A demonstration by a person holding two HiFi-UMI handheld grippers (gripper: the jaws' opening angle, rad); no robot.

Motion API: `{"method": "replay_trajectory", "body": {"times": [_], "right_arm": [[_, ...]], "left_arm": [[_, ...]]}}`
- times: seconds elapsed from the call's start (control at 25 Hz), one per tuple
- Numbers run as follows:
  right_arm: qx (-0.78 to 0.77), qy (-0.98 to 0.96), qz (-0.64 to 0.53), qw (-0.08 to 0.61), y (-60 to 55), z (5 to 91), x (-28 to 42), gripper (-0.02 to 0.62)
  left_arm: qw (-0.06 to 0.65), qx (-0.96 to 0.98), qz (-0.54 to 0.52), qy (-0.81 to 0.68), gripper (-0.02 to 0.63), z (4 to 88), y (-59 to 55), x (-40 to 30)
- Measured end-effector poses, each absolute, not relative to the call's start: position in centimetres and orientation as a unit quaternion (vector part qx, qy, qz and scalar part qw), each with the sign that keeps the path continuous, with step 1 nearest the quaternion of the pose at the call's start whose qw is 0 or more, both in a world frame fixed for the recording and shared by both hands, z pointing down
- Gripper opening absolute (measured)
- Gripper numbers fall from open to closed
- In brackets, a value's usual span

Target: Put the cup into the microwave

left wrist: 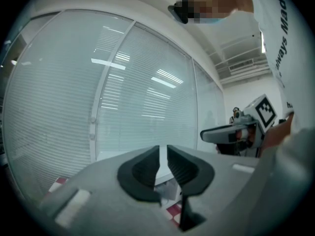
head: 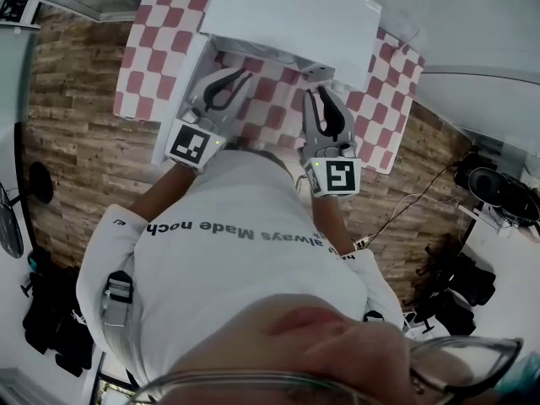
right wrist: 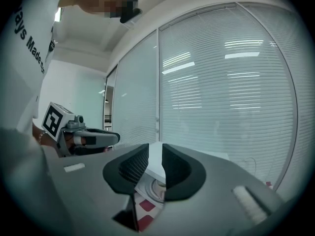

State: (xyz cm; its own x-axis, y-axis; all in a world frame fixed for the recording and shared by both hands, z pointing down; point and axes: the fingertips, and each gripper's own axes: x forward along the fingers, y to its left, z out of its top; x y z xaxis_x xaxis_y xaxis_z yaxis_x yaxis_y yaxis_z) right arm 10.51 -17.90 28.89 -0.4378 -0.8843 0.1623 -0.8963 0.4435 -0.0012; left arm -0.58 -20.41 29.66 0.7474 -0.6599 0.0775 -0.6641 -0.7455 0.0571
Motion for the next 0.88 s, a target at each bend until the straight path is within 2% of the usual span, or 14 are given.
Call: {"method": "replay_trajectory", "body": {"times": [0.36,0.88], "right_arm": [[0.516,-0.855,0.041,0.037,-16.5,24.5,9.6,0.08],[0.514,-0.855,0.01,0.061,-16.8,23.7,9.3,0.075]], "left_arm": [[0.032,0.934,0.004,-0.356,0.049,26.3,-19.9,-1.2],[0.025,0.933,0.013,-0.359,0.051,26.8,-19.8,-1.9]]}}
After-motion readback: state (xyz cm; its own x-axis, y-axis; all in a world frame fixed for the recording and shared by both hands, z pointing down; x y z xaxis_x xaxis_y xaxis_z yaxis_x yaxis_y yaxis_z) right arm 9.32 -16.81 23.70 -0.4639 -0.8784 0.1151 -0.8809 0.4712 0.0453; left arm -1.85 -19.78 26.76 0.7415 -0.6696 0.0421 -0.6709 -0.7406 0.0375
